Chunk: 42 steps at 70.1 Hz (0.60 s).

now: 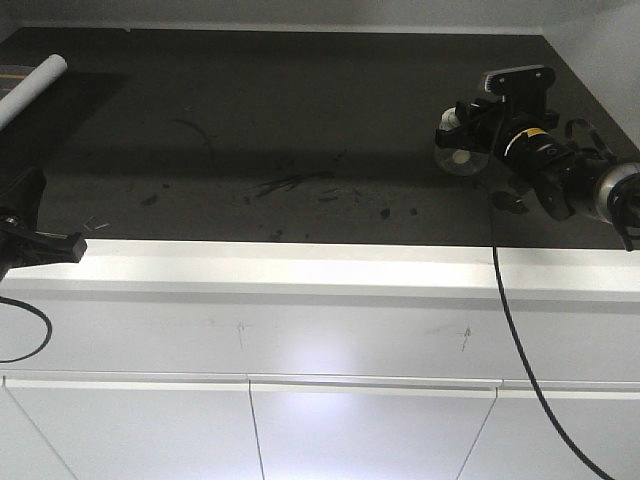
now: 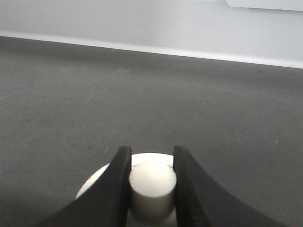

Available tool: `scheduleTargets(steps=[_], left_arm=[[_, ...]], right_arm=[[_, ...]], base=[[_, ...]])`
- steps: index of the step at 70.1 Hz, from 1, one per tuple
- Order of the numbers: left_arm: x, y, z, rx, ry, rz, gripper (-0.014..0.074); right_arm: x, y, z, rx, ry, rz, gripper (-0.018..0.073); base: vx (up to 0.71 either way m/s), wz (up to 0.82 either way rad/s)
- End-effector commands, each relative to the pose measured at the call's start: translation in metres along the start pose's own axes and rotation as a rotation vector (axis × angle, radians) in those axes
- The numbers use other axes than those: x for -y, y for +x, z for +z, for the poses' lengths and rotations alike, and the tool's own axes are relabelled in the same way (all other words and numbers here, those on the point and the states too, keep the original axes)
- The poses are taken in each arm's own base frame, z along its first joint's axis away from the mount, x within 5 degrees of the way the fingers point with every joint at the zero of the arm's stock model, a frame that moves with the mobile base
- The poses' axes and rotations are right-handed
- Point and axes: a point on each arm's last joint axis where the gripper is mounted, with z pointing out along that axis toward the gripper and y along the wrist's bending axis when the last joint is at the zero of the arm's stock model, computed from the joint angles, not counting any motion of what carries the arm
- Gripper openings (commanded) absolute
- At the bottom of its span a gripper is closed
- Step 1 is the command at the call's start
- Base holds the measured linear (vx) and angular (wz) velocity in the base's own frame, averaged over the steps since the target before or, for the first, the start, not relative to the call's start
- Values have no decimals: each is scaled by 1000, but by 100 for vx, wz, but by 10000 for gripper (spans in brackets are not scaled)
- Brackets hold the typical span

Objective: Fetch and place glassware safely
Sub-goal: 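Close the right gripper on the jar's white lid knob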

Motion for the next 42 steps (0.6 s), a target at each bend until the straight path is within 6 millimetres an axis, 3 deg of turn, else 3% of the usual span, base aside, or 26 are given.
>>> scheduleTargets(steps=[1, 10, 28, 42], left_arm=[[0, -20, 0, 119, -4, -9, -7], [0, -20, 0, 119, -4, -9, -7], [0, -20, 0, 119, -4, -9, -7], [0, -20, 0, 120, -3, -9, -7]], right_arm=[[2, -43, -8, 142, -6, -23, -11], [2, -50, -11, 155, -5, -26, -8], [4, -88, -29, 180, 23, -31, -5], [-3, -103, -62, 170, 6, -33, -3]], base=[[0, 0], [0, 0], [0, 0], [0, 0]])
